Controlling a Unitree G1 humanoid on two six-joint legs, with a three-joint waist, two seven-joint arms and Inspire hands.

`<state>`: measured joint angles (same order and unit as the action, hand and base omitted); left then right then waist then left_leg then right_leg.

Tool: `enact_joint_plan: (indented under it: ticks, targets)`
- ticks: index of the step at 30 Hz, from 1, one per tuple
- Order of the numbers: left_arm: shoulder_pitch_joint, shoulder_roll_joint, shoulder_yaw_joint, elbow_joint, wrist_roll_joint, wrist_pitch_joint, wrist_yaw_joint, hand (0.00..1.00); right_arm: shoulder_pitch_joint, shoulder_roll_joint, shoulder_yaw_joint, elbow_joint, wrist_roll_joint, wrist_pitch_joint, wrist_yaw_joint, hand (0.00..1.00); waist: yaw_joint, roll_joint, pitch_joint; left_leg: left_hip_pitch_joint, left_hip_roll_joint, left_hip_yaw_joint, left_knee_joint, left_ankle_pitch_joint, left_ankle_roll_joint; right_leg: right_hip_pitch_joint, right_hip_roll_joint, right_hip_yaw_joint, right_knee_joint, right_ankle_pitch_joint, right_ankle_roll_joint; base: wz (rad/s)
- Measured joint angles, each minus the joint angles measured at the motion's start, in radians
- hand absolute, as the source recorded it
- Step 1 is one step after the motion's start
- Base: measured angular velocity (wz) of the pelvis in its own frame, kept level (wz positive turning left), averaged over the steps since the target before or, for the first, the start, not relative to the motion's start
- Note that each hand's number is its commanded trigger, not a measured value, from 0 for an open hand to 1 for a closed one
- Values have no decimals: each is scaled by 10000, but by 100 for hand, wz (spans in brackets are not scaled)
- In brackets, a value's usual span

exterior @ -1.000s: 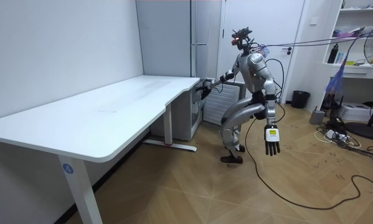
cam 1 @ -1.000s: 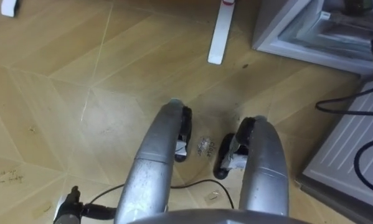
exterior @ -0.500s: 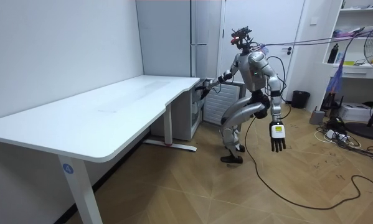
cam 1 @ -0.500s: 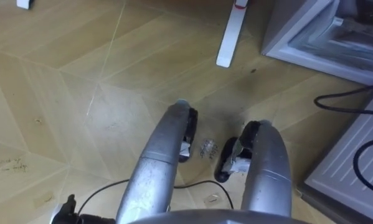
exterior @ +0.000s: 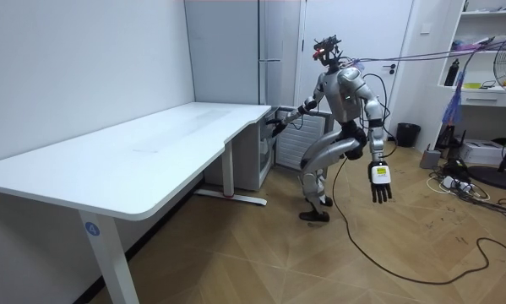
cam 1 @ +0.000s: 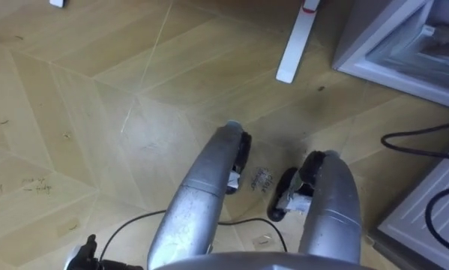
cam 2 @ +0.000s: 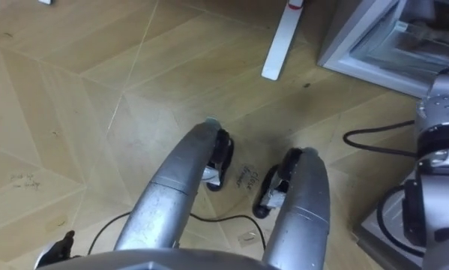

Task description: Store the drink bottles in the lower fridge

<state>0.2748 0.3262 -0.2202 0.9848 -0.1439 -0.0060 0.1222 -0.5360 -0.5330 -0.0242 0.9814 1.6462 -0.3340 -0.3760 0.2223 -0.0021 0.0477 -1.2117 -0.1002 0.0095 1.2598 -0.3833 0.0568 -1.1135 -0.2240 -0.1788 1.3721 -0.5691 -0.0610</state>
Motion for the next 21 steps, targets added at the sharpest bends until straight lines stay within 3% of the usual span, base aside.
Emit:
enact_joint_plan:
  ticks: [7, 15, 21]
  targets:
    - [61, 7, 0, -325, 0, 83, -9, 0, 77, 171, 23, 0, 16, 52, 372, 0, -29, -144, 7, 9, 35, -51, -143, 129, -217, 47, -182, -251, -103, 16, -136, -1]
    - [59, 201, 80, -447, 79, 236, -197, 0, 68, 281, 826, -111, -23, 390, 468, 0, -15, -649, -7, -55, 187, -198, -431, 236, -413, 71, -273, -654, -379, 55, -401, -1]
    - [64, 488, 97, -444, 76, 375, -280, 0, 67, 290, 1461, -457, -37, 559, 460, 0, -2, -655, -7, 142, 211, -283, -557, 285, -619, 306, -238, -846, -467, 47, -633, 0]
